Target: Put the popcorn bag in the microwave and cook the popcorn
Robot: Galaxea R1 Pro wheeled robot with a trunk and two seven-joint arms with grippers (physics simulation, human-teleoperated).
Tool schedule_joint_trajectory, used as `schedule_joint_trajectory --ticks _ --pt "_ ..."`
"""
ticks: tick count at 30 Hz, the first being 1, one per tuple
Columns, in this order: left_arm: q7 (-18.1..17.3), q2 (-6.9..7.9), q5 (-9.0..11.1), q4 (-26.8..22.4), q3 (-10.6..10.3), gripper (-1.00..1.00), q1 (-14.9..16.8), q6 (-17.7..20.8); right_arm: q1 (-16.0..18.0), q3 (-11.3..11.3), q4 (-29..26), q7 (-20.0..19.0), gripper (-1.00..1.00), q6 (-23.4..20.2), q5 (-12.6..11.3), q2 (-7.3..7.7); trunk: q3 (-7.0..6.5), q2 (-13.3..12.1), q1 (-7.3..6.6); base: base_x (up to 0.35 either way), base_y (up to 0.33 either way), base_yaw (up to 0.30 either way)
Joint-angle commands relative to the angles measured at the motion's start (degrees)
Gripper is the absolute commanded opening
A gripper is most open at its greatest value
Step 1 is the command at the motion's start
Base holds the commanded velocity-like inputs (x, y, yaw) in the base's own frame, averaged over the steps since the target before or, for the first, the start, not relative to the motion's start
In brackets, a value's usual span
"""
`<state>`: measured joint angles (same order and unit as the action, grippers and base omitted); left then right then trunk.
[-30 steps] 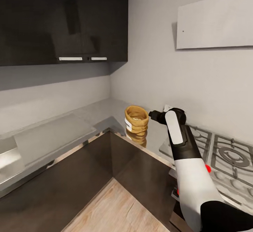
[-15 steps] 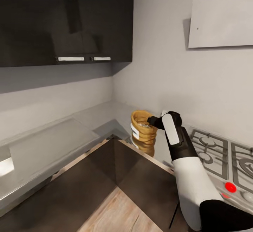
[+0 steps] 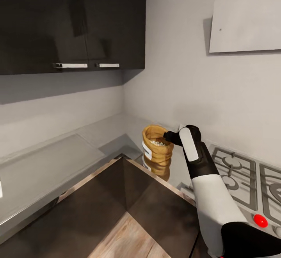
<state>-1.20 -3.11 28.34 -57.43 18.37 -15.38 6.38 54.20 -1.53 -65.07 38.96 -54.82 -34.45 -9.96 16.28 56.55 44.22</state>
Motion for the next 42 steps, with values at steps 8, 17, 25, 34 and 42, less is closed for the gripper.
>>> schedule_joint_trajectory --ticks 8,17,25,34,42 --pt "-0.1 0.02 0.6 0.4 0.0 1.0 0.0 0.5 -0.1 0.1 0.1 0.6 1.0 0.0 -0.6 -0.04 0.06 0.1 0.01 0.127 -0.001 0.0" --pt "-0.1 0.03 0.6 0.6 0.0 1.0 0.1 0.4 0.3 -0.2 0.7 0.4 1.0 -0.3 -0.7 -0.04 0.06 0.1 0.01 0.044 0.0 0.0" --pt "-0.1 0.03 0.6 0.6 -0.1 1.0 0.1 0.5 0.3 -0.5 3.0 0.1 1.0 -0.3 -0.8 0.73 0.06 0.1 0.01 0.089 0.0 0.0" --pt "0.0 0.03 0.6 0.7 -0.1 1.0 0.1 0.4 0.3 -0.6 3.4 0.1 1.0 -0.3 -0.9 1.52 0.06 0.1 0.01 0.141 0.0 0.0" --pt "0.0 0.11 0.6 0.7 -0.1 1.0 0.1 0.5 0.4 -0.8 6.1 0.4 1.0 -0.3 -1.0 3.15 0.06 0.1 0.01 0.004 0.0 0.0"
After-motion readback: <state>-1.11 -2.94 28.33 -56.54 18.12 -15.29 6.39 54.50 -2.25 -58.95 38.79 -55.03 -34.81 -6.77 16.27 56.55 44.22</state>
